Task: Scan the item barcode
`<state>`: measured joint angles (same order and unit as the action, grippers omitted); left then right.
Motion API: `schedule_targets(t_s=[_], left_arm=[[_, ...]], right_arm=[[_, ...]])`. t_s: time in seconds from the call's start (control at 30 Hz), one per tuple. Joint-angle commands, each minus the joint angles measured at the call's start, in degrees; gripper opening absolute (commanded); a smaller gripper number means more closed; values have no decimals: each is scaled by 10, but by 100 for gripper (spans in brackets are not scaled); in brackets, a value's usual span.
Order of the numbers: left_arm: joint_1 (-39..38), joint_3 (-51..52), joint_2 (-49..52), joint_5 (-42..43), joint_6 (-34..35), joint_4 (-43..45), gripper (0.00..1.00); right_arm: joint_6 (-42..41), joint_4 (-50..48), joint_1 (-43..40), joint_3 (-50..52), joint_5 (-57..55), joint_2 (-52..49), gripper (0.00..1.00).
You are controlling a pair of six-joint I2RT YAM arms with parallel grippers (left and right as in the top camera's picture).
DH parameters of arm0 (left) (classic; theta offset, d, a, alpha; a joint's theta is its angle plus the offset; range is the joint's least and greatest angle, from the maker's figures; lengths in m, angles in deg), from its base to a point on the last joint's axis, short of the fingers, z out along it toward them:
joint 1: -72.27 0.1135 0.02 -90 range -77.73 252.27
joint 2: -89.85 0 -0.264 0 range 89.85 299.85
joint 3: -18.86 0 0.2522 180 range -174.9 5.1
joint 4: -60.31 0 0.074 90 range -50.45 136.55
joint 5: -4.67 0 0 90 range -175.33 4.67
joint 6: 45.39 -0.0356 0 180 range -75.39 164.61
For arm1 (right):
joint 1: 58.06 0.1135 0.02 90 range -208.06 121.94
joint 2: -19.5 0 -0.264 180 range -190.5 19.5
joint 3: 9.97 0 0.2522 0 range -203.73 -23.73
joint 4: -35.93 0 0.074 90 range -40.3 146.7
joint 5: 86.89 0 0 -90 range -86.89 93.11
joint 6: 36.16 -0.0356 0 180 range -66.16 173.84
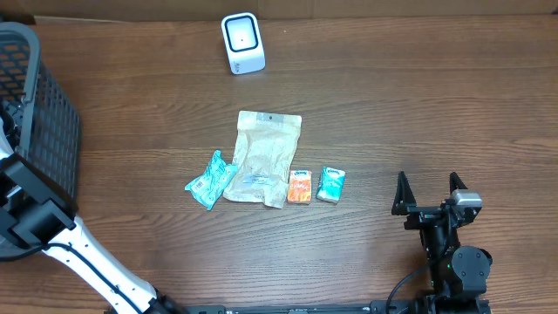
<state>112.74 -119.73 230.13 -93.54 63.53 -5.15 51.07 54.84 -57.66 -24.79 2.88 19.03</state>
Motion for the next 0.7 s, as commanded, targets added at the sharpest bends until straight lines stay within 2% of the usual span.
schedule_targets(t_s=[0.0,0.4,0.67], left_arm=[[0,-11,-2,1,-11,-1,79],[1,-29,-14,-31,-1,-2,80],[1,-29,-14,-59,-1,-17,64]], right_arm=[[3,-3,-1,6,-3,3,100],[3,-3,-1,6,-3,3,100],[3,-3,-1,6,-3,3,100]])
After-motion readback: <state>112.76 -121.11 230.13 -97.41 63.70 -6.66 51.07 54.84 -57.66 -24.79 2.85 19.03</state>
